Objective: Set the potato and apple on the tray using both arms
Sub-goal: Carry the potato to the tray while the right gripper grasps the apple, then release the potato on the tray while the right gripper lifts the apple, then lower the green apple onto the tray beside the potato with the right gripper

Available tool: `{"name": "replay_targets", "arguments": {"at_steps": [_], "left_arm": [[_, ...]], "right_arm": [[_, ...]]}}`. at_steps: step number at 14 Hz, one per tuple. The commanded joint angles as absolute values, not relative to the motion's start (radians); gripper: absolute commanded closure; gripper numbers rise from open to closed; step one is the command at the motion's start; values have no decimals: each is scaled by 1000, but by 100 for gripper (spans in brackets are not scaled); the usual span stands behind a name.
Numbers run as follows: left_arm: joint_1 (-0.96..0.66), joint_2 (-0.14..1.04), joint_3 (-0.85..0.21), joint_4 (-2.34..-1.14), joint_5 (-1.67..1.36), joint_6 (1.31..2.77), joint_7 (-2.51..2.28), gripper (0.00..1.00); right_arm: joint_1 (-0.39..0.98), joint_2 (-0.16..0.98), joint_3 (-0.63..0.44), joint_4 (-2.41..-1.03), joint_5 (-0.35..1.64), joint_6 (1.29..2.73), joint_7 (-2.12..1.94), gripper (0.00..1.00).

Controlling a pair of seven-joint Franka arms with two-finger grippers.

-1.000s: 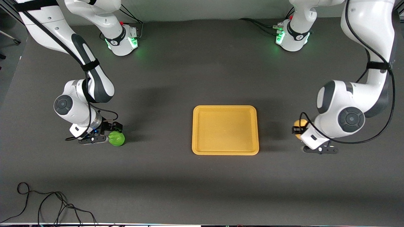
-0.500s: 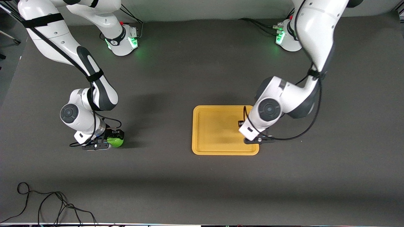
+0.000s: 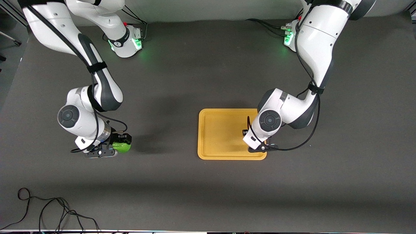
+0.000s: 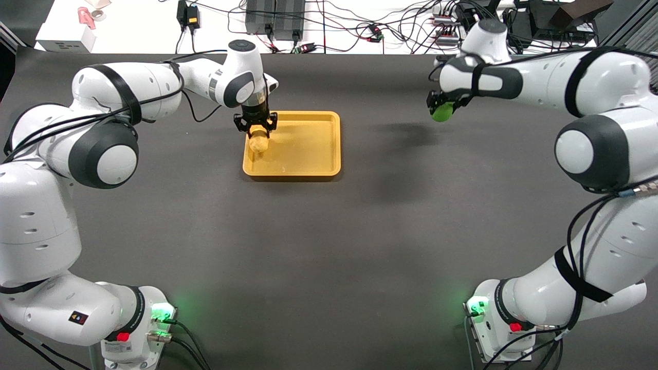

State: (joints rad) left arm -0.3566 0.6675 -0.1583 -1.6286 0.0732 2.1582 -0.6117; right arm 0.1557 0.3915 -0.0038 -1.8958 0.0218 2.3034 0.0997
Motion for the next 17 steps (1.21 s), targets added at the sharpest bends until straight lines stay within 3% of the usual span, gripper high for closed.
{"name": "replay_targets", "arguments": {"at_steps": [1,6,9,11,14,17], "left_arm": [[-361,620,-147,-1617,94,2122,-647,0],[-253,306,-146,-1615,81,1828,-464,0],[-171,161,-141,-1621,86,1712,-342,0],[-92,97,-144,-1638,81,1660,-202,0],[-35,42,-141,-1677,81,1654,-140,0],[23,52,-141,-1680,77,1686,-40,0]], "right_arm": [[164,370,-8,-1836,40,2209,109,61],[331,419,-2,-1643,104,2103,288,61],[473,562,-2,-1453,164,2108,496,61],[595,685,-3,-1332,152,2114,644,61],[667,885,11,-1126,153,2115,764,62],[698,975,6,-1081,155,2187,831,63]]}}
